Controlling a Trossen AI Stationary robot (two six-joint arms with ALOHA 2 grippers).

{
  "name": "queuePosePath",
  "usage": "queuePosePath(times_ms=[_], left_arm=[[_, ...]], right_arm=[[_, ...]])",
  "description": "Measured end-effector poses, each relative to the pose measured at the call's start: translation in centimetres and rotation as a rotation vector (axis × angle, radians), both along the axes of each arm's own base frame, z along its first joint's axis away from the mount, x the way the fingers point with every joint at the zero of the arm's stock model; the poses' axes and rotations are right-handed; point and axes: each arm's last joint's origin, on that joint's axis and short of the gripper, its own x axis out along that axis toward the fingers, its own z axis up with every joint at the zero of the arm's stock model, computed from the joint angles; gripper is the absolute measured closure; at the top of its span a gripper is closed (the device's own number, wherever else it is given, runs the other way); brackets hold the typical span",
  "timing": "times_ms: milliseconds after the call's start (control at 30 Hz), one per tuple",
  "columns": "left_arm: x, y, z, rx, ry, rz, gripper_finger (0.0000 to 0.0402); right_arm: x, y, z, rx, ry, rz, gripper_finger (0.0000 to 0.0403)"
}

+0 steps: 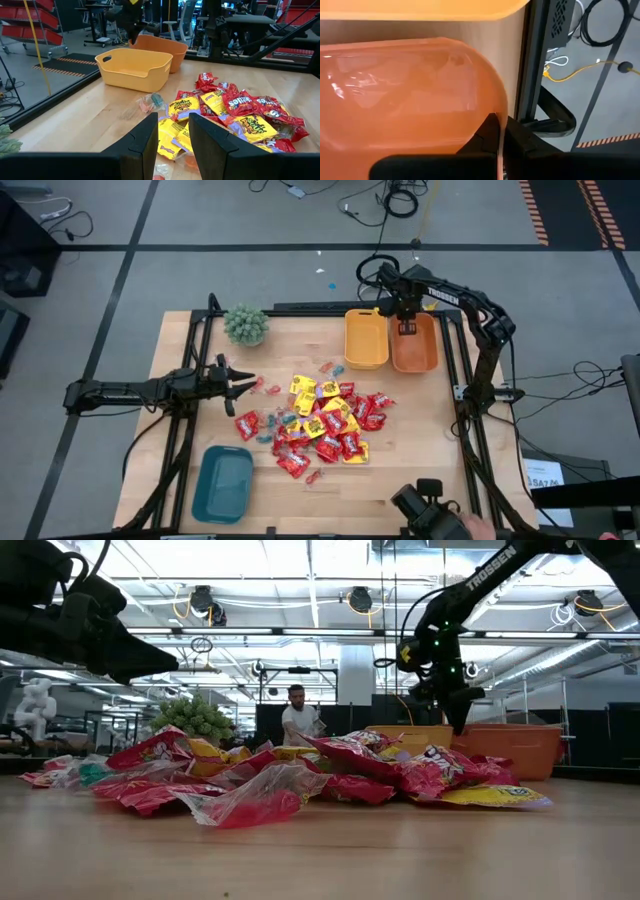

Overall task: Sort candy
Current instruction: Move the orange bin to the left side of the yellow bin, then move the blue bin to the right side of the yellow bin

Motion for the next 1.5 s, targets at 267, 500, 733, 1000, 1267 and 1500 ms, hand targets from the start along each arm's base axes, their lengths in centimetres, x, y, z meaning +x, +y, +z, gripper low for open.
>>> queuePosePath(times_ms=[267,500,733,1000,1267,1500], left_arm=[[0.0,0.0,0.0,0.0,0.0,0.0,0.0283],[0.0,0.0,0.0,0.0,0.0,0.0,0.0283],[0.0,0.0,0.0,0.0,0.0,0.0,0.0283],[0.0,0.0,0.0,0.0,0.0,0.0,0.0283],[0.0,0.0,0.0,0.0,0.0,0.0,0.0283],[0.0,0.0,0.0,0.0,0.0,0.0,0.0283]], right_arm=[[-0.2,-0.3,-0.2,-0.02,0.034,-0.022,0.0385],[-0.3,-0.4,-0.2,-0.05,0.053,-0.042,0.0358],[-0.7,-0.2,0.4,-0.088,0.08,-0.083,0.0324],[-1.9,1.3,5.0,-0.216,-0.054,-0.215,0.0297],[-3.1,5.5,10.9,-0.153,-0.533,-0.636,0.0299],[1.5,9.6,14.8,0.242,-1.085,-0.644,0.0309]])
